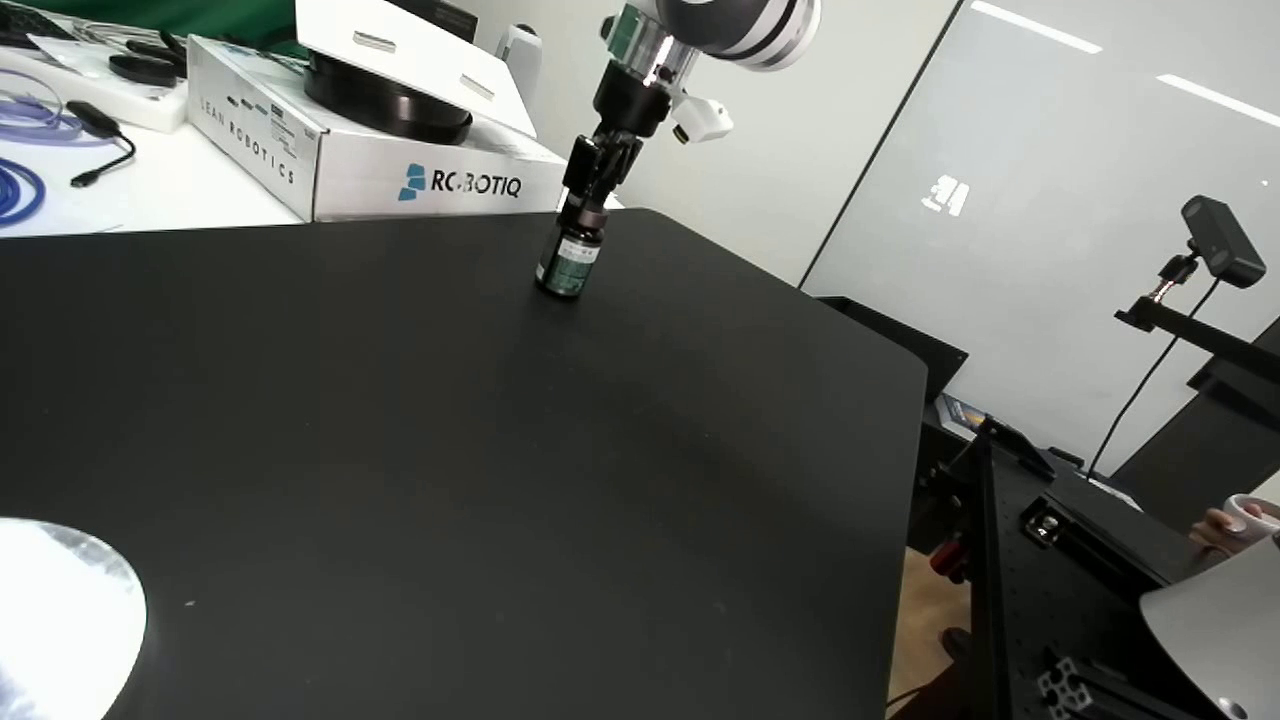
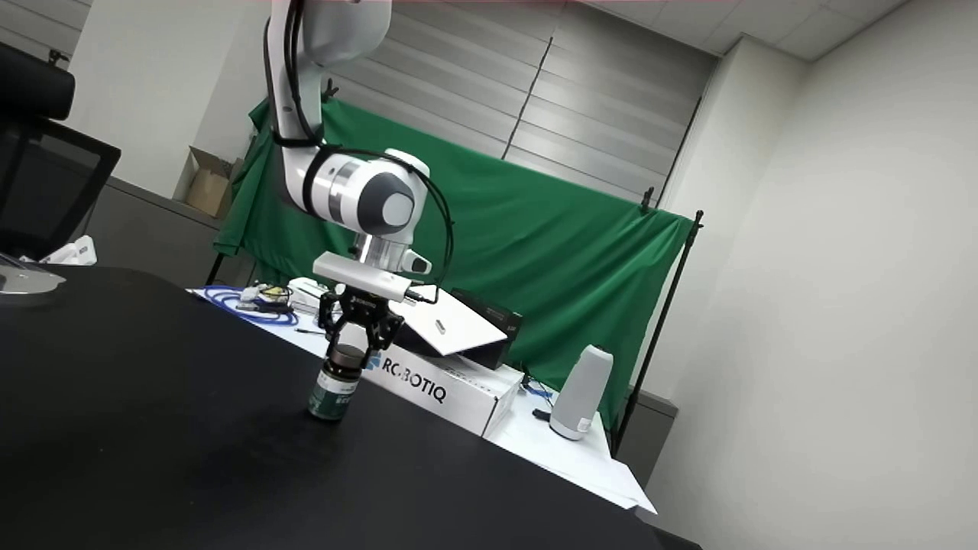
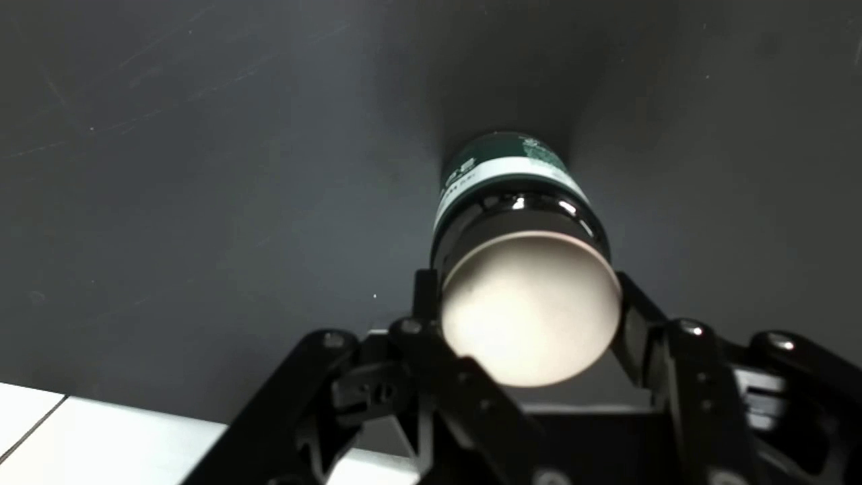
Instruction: Move the bottle backwards then place it on top of the silver object
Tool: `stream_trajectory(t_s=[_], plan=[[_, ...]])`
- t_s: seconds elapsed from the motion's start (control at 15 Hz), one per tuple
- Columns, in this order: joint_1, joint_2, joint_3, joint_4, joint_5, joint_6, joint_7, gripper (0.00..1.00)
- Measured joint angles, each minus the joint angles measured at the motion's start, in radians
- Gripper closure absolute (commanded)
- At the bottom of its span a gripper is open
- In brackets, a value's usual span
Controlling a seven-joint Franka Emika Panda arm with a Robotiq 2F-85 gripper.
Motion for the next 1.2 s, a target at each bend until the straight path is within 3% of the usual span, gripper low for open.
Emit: stream_trajectory(t_s=[0.27, 1.2], plan=[[-0.01, 0.001, 0.002, 0.003, 0.012, -0.001, -0.003, 0.0], [-0.036, -0.063, 0.01, 0.004, 0.044, -0.047, -0.012, 0.0]])
